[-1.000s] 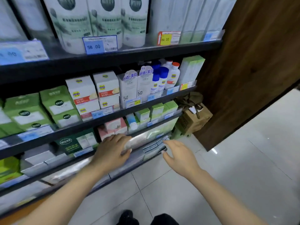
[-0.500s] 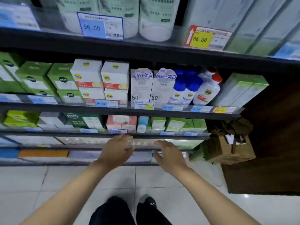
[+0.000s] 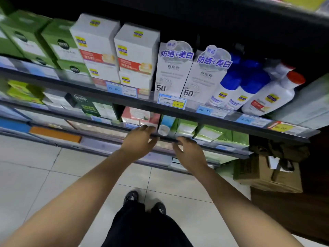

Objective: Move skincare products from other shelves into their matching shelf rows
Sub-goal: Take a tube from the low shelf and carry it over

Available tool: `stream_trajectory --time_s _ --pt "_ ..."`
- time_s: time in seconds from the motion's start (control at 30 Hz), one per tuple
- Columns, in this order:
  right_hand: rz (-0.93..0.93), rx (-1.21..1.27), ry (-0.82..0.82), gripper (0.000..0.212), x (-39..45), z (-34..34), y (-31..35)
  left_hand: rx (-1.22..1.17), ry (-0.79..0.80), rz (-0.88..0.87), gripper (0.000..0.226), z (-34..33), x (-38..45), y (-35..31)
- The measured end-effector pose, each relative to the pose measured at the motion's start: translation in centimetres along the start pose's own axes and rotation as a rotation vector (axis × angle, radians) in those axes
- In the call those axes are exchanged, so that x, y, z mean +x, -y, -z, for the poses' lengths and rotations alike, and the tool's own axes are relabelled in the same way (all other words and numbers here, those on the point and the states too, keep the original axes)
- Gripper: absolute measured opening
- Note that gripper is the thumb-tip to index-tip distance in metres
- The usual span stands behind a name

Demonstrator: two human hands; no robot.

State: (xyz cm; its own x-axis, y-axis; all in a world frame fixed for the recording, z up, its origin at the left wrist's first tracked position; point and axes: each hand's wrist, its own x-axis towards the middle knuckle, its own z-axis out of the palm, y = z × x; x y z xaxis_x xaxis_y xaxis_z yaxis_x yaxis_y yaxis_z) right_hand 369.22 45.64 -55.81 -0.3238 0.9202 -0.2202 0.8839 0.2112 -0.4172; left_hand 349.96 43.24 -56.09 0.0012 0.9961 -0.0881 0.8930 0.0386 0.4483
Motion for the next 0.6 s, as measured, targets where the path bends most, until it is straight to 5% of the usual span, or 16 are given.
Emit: stream_trajectory --time_s 0.4,0.6 --pt "-0.160 0.314 -0.138 0.041 5.1 -4.7 0.7 0.050 -0.095 -0.310 0.063 -5.4 1.1 2.5" --pt "-0.287 0.507 -0.049 0.045 5.8 -4.8 0.9 -0.099 -0.048 -0.201 0.055 -5.9 -0.3 3.1"
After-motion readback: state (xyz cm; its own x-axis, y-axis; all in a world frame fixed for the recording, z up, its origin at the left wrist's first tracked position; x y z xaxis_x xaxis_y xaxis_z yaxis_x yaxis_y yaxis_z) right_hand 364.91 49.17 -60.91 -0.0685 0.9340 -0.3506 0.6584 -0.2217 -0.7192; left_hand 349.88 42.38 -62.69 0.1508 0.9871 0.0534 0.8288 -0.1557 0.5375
